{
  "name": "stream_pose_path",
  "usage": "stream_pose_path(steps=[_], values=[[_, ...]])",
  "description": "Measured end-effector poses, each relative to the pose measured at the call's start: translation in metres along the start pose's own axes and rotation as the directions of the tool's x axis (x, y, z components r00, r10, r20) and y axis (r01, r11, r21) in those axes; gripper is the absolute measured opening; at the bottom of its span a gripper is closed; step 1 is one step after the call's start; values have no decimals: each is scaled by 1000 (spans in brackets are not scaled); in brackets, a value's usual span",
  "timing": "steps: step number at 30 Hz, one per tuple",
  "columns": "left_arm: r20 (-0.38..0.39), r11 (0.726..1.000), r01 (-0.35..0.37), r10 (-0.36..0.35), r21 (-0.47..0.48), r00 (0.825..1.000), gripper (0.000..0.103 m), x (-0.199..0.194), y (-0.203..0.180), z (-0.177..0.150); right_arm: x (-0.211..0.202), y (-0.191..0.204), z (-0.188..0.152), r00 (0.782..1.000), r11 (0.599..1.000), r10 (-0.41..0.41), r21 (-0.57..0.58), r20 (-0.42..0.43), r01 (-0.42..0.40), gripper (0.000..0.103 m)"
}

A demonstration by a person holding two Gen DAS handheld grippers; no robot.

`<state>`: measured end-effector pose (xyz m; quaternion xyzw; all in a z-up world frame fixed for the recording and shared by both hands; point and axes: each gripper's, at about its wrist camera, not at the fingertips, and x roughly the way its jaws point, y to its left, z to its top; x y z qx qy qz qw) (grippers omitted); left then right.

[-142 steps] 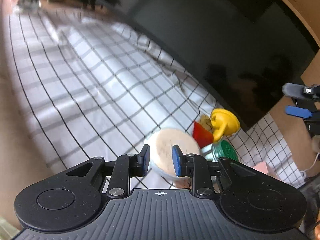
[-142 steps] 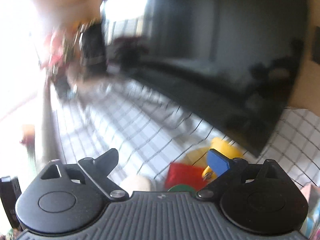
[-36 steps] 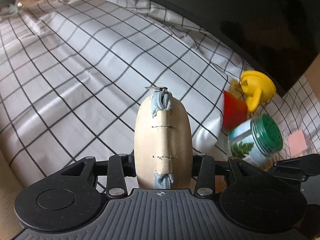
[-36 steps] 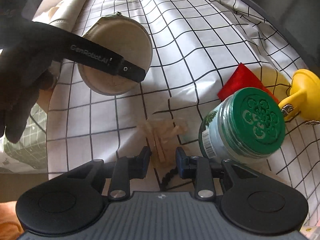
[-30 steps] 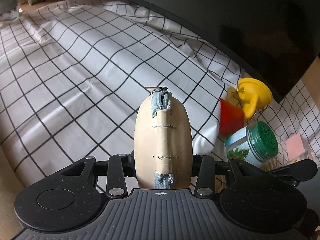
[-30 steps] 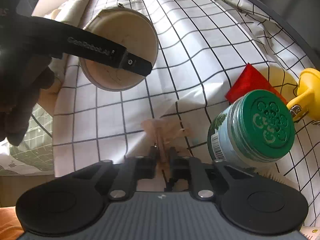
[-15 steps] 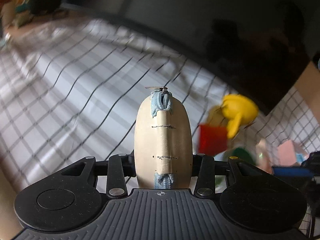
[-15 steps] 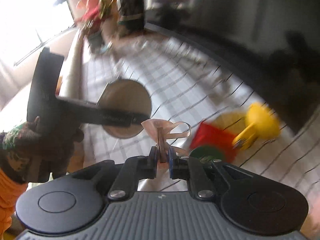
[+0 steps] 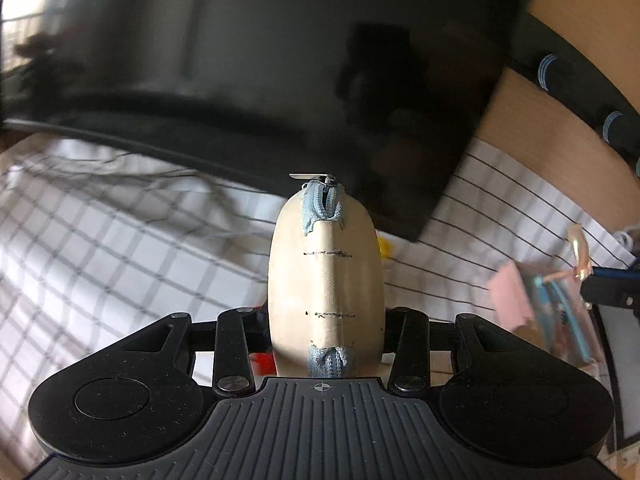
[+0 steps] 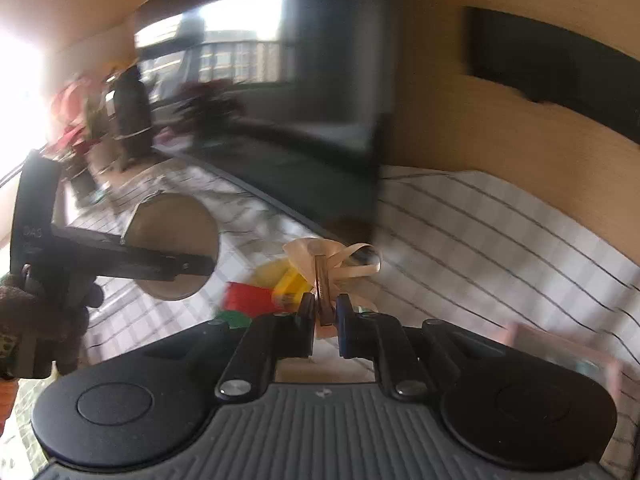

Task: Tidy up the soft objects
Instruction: 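Carry the sponge and beige clip to the pink box and open both tools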

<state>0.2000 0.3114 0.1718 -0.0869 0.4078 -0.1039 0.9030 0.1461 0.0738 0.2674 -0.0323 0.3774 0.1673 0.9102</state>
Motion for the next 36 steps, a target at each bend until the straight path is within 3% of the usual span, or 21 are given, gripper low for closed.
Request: stream_pose_path(steps=[7,10,14,17,19,21,22,23,26,30,32,36], values=[[-47,990,123,-120,67,992,44,22,-88,-3,-48,-74,-40,993,988,-116,108,34,112,11],[-79,974,210,-204,88,976,44,36,-136,-7,-72,-112,-60,981,972,-182,161,59,171,11],[-130,939,326,-312,109,941,44,59,-205,-19,-95,-154,-86,949,934,-305,218,79,282,11],[-174,911,406,-389,76,905,45,86,-248,-32,-98,-183,-102,944,913,-324,285,70,292,11],[-215,884,467,-453,17,865,45,113,-272,-39,-98,-196,-110,943,904,-325,317,73,287,11],[-248,842,539,-528,-25,812,45,139,-289,-49,-94,-204,-118,943,898,-323,339,77,280,11],[-255,833,553,-541,-26,802,45,149,-295,-53,-90,-208,-121,944,897,-321,343,77,277,11],[-269,841,540,-523,-12,809,45,160,-301,-59,-87,-209,-126,945,897,-317,348,76,273,11],[-280,890,454,-424,49,861,46,170,-305,-66,-66,-215,-137,959,899,-280,365,51,244,11],[-246,902,428,-403,56,882,46,164,-291,-57,-37,-226,-149,971,889,-240,403,1,219,11],[-207,912,402,-378,85,902,46,154,-287,-52,-21,-232,-152,966,880,-260,406,-20,245,11],[-184,922,374,-353,99,917,46,143,-280,-50,16,-246,-150,949,877,-312,369,-50,308,12]])
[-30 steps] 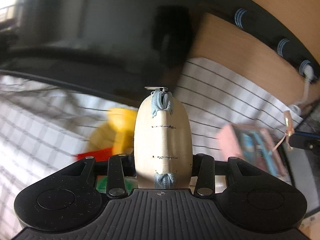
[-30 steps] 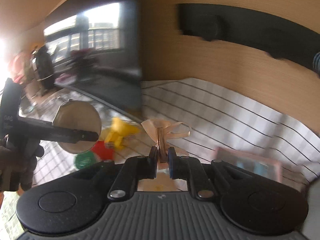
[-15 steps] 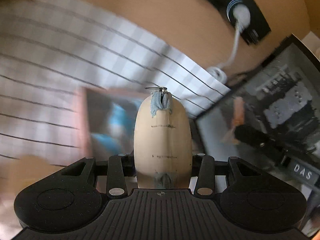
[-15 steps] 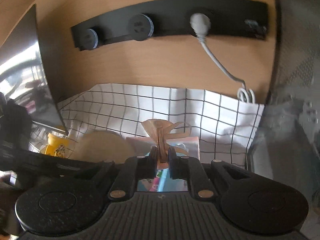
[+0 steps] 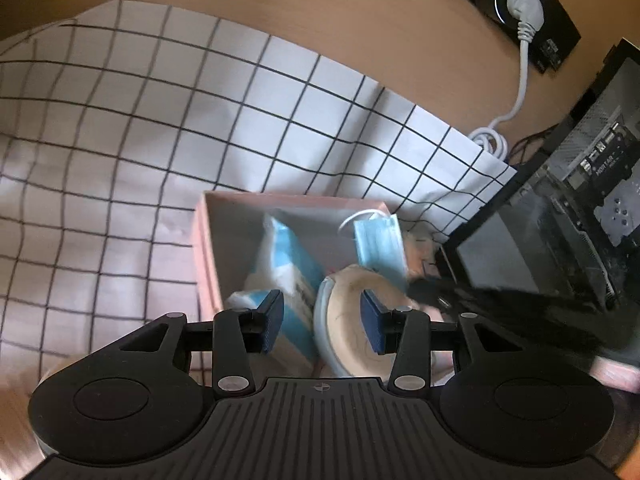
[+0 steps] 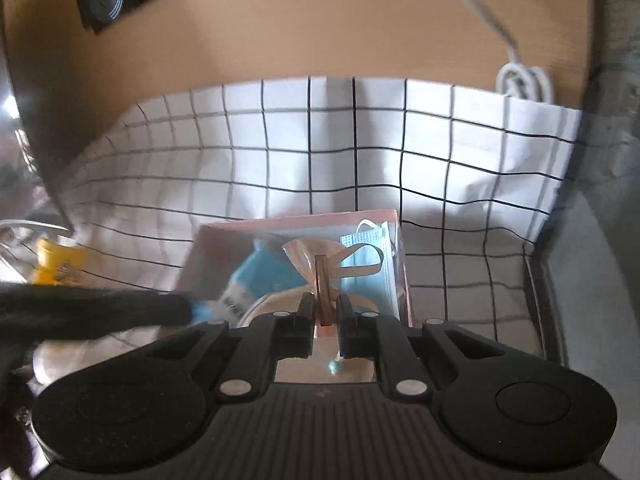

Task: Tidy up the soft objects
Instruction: 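Carry the sponge and beige clip to the pink box and open both tools, then move both tools back toward the yellow funnel and red piece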

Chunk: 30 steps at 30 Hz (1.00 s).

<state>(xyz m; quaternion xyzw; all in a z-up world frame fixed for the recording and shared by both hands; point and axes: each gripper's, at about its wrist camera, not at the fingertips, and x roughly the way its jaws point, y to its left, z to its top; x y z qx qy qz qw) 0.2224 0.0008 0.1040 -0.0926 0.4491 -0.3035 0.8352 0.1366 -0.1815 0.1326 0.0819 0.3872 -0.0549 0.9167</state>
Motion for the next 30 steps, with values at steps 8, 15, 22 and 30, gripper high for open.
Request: stream_pose_path(steps=[8,15,22,30], values=[[82,998,-22,16,66,997,46,-52,1,-43,11,-3,-3,999,999,42,27,-20,-42,51],[211,994,-105,111,-38,971,46,-126,53,-76,-38,24,8,994,998,-60,-15,88,62,63],[309,960,-190,247,-204,918,46,-198,130,-101,-67,110,32,993,993,-17,-113,114,30,69],[335,921,-262,354,-289,873,46,-276,204,-102,-66,251,59,980,957,192,-231,44,-177,70]])
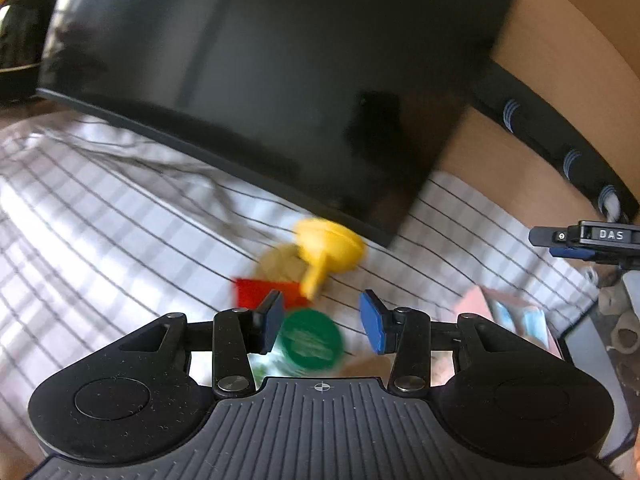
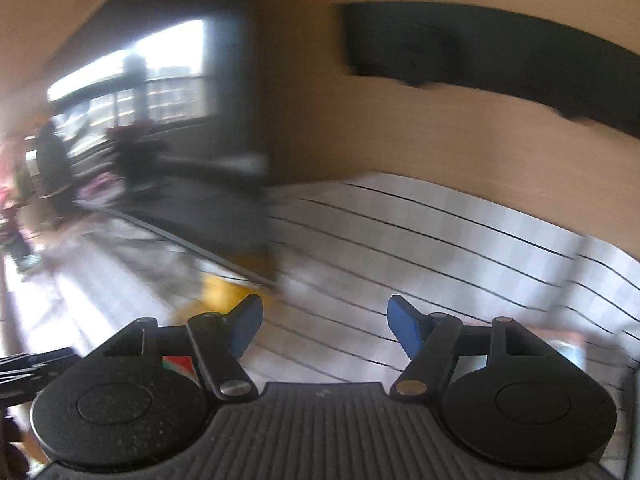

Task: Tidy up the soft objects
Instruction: 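Move both tools back toward the yellow funnel and red piece, then grasp the yellow funnel with the right tool while the left tool grasps the red flat piece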

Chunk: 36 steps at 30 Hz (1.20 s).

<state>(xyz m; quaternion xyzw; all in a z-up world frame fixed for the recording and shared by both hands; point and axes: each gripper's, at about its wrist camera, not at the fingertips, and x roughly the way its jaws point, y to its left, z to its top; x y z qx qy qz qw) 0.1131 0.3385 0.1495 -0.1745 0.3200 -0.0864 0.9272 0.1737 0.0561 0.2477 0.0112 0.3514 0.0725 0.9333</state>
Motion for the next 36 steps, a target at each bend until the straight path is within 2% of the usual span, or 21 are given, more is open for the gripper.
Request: stream_pose_path(steps=[5,9,10,11,12,13,15,17,19,23,28,32,34,36], values=[[-15,996,23,-24,-91,1000,46,-3,48,30,14,69,49,988,989,148,-12,-44,-149,70],[-35,993,47,-51,-109,998,46,11,70,39,30,97,69,967,971,240,20,-88,-239,72],[-39,991,54,-60,-120,997,46,16,75,36,40,100,65,962,968,251,18,-106,-251,67],[-46,990,62,-68,-129,997,46,22,78,33,50,104,59,959,968,248,1,-134,-250,58],[-56,988,75,-84,-138,995,46,27,82,27,61,107,52,958,971,232,-24,-169,-239,29],[-67,986,87,-97,-142,993,46,32,84,21,80,109,42,955,977,191,-54,-228,-208,13],[-98,985,109,-123,-137,988,46,46,87,12,114,107,24,937,987,127,-52,-326,-151,12],[-129,985,125,-141,-121,982,46,59,89,6,148,98,7,904,994,96,-7,-416,-108,11],[-152,983,141,-158,-117,976,46,73,92,3,172,89,-8,877,996,90,35,-471,-84,11],[-163,975,161,-186,-154,969,46,95,98,2,205,77,-31,838,993,82,116,-540,-23,11],[-179,976,162,-187,-147,966,46,110,104,6,241,75,-45,808,990,58,139,-586,29,11],[-179,972,171,-200,-162,963,46,115,115,9,258,88,-46,799,993,60,118,-599,14,11],[-193,971,175,-206,-166,959,46,118,120,7,261,96,-46,804,993,83,116,-589,-17,11],[-210,972,169,-202,-165,957,46,121,124,4,268,105,-46,778,985,168,142,-606,-101,11]])
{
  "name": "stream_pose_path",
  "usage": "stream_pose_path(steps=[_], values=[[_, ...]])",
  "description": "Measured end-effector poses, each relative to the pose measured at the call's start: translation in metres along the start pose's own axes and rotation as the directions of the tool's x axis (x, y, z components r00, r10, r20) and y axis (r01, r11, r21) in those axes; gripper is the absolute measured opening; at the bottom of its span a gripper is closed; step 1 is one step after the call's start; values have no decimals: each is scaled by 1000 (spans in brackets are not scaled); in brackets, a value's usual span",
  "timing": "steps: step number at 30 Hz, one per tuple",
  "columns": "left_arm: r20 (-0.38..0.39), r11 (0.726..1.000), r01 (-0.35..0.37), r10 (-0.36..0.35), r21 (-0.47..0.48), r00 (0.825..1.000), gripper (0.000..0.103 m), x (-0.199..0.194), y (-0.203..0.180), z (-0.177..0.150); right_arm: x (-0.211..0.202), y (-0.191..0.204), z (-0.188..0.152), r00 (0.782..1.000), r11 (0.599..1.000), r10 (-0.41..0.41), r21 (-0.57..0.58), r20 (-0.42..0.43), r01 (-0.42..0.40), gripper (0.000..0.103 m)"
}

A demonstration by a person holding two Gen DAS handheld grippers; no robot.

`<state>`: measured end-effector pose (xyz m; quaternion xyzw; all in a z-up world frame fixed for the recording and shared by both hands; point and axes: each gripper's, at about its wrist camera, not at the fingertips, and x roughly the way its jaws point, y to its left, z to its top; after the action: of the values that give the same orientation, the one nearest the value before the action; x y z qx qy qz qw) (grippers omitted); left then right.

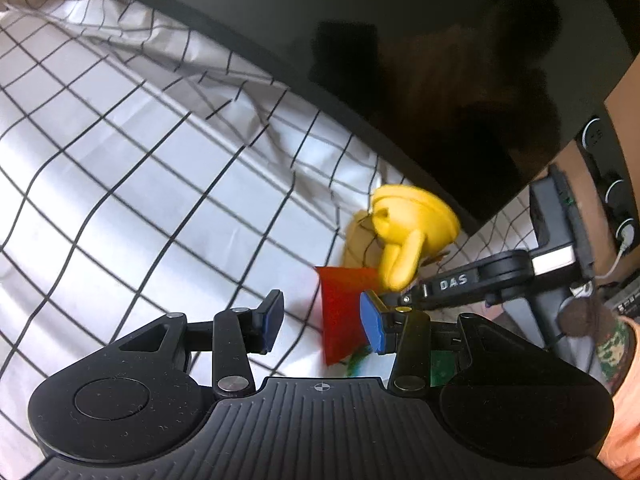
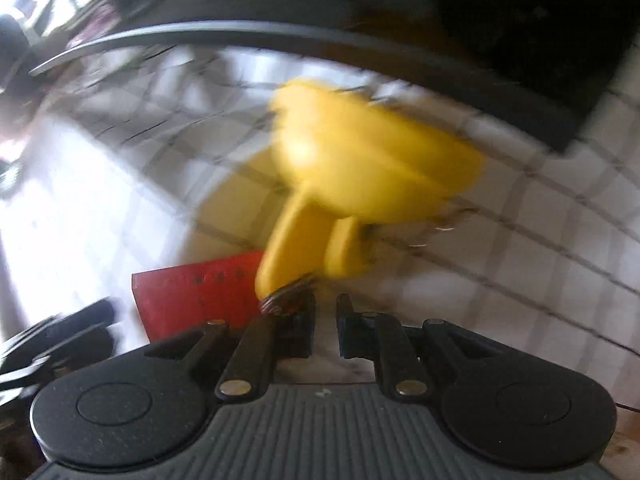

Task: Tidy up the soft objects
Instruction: 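Grasp the yellow funnel with the right tool while the left tool grasps the red flat piece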

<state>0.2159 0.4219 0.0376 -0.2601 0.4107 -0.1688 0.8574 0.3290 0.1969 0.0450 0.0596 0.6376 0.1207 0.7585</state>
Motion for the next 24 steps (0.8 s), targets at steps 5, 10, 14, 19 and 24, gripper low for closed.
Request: stream_pose_path(steps=[5,10,14,19,24], values=[[-6,1000,16,-16,4,1000,46,3,6,-3,3,20,0,992,990,123,-70,-34,-125,11],[-35,999,-3,5,52,999,46,0,-3,-9,-6,29,-1,993,985,121,-120,-18,-122,11],[-85,990,-30,42,141,995,46,-9,-10,-19,-33,35,-5,996,976,77,-206,53,-64,11],[-144,982,-33,60,188,988,46,0,-20,-29,-61,32,-9,991,972,39,-235,129,-8,11],[-146,978,-42,73,204,987,27,10,-33,-32,-90,18,-21,979,970,-13,-237,204,62,11]])
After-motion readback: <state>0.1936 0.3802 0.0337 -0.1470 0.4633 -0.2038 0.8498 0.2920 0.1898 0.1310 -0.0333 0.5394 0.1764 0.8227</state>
